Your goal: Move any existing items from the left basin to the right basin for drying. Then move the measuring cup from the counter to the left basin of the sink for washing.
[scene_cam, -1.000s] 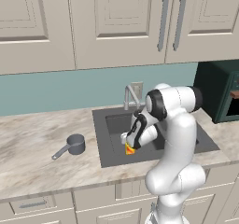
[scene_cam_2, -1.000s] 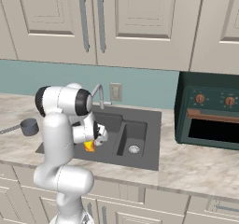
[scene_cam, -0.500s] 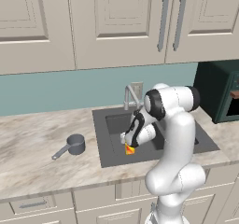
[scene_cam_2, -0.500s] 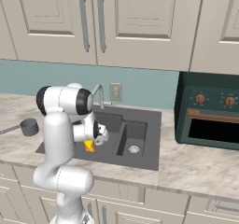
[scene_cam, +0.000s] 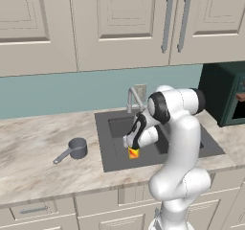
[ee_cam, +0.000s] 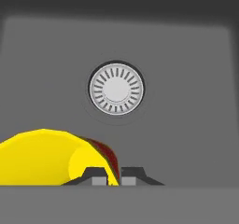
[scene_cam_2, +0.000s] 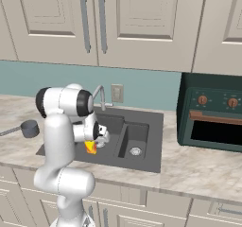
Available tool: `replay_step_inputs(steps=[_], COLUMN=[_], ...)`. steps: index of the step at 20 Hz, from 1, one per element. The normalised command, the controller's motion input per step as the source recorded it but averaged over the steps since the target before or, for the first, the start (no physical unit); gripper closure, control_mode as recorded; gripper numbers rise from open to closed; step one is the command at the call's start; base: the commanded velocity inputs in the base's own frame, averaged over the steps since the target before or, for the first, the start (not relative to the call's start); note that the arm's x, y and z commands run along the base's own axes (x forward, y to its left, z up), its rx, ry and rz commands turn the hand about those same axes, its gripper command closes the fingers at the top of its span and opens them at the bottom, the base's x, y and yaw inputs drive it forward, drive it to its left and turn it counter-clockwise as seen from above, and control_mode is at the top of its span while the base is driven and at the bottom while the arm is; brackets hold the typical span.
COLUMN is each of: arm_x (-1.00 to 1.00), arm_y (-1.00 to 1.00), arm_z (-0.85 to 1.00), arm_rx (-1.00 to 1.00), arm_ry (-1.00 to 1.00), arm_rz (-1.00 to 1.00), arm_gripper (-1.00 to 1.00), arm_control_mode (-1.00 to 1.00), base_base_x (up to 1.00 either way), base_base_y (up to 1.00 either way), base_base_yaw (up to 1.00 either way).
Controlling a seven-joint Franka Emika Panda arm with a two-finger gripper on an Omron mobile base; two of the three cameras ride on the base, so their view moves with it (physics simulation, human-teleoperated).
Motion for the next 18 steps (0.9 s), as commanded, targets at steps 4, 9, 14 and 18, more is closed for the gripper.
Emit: replay_step_inputs(steps=[4, 9, 14, 18], arm_x=[-0.25, -0.26, -0.06, 0.03], arm_y=[-0.03, -0.1, -0.03, -0.01], arm_z=[0.2, 0.53, 0.72, 0.79], arm_rx=[0.0, 0.0, 0.0, 0.0], arm_ry=[-0.07, -0.08, -0.01, 0.0], arm_rz=[0.0, -0.01, -0.01, 0.0], arm_gripper=[1.0, 1.0, 1.0, 1.0], arm_control_mode=[-1.0, -1.0, -1.0, -1.0], base_base_x=[0.0, 0.0, 0.0, 0.0], base_base_y=[0.0, 0.0, 0.0, 0.0], base_base_yaw=[0.0, 0.0, 0.0, 0.0])
